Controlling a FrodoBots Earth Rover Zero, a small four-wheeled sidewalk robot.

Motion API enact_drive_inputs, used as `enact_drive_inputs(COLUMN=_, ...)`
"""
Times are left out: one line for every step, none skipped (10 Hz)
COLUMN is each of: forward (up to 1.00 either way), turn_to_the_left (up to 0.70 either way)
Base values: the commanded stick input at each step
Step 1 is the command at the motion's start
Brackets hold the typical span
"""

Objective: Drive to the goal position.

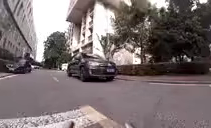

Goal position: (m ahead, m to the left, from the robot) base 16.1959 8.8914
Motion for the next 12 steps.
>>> enact_drive_inputs(forward=0.70, turn_to_the_left=0.00)
enact_drive_inputs(forward=0.70, turn_to_the_left=0.00)
enact_drive_inputs(forward=0.70, turn_to_the_left=0.03)
enact_drive_inputs(forward=0.70, turn_to_the_left=0.11)
enact_drive_inputs(forward=0.70, turn_to_the_left=0.14)
enact_drive_inputs(forward=0.70, turn_to_the_left=0.14)
enact_drive_inputs(forward=0.70, turn_to_the_left=0.14)
enact_drive_inputs(forward=0.70, turn_to_the_left=0.14)
enact_drive_inputs(forward=0.70, turn_to_the_left=0.14)
enact_drive_inputs(forward=0.70, turn_to_the_left=0.14)
enact_drive_inputs(forward=0.70, turn_to_the_left=0.14)
enact_drive_inputs(forward=0.70, turn_to_the_left=0.14)
